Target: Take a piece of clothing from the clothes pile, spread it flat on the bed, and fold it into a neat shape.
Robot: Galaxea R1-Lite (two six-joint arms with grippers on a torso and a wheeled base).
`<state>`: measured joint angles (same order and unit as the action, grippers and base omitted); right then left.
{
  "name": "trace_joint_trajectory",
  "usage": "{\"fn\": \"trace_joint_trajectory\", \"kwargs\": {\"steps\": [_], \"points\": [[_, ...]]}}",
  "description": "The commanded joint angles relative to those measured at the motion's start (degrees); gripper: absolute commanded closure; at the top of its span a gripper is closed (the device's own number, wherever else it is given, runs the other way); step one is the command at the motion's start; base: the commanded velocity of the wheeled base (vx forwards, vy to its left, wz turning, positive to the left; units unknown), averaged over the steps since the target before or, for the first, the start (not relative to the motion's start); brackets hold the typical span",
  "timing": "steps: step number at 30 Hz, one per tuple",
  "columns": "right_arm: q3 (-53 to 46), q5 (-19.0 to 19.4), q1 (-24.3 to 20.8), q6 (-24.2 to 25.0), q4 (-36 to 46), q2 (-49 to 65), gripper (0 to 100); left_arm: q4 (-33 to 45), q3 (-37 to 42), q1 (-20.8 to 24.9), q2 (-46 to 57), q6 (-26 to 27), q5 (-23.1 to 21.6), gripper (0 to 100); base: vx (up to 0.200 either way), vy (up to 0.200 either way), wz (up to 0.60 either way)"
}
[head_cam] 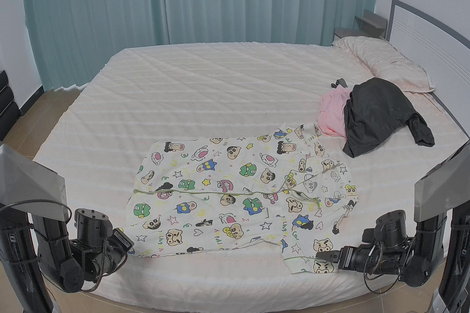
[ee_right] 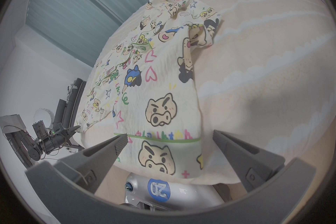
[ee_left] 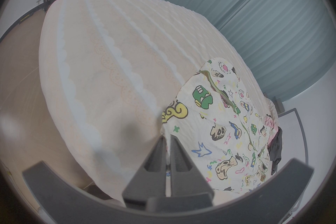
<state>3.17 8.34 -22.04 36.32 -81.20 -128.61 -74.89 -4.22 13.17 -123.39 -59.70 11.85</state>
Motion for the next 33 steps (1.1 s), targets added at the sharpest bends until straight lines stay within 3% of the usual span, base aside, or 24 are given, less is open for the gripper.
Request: {"fn": "trace_joint_trajectory", "kwargs": {"steps": [1,3,4,13,19,25,33], "points": [[0.1,0.0,-0.2,0.0,-0.8,-1.6,0,0.0,0.0,0.0,-0.1,-0.1,0.0,100,0.000,0.000,0.00],[-0.2,0.1,-0.6,0.0,-0.7,-1.7,0,-0.1,-0.1,0.0,-0.1,-0.1,0.0,100,0.000,0.000,0.00],[-0.2,0.1,-0.6,0.0,-0.7,-1.7,100,-0.1,-0.1,0.0,-0.1,-0.1,0.0,100,0.000,0.000,0.00],[-1.4,0.0,-1.2,0.2,-1.1,-3.0,100,-0.1,0.0,0.0,-0.1,0.0,0.1,100,0.000,0.000,0.00],[-3.2,-0.3,2.8,0.3,-1.9,2.5,100,-0.4,0.6,0.1,0.5,-0.1,0.1,100,0.000,0.000,0.00],[-3.2,0.4,4.0,0.1,11.4,13.2,100,-1.5,1.8,0.5,3.5,0.7,0.1,100,0.000,0.000,0.00],[-3.2,-0.4,4.0,-0.4,26.2,22.2,100,-1.0,4.2,4.4,6.9,5.4,0.9,100,0.000,0.000,0.00]]}}
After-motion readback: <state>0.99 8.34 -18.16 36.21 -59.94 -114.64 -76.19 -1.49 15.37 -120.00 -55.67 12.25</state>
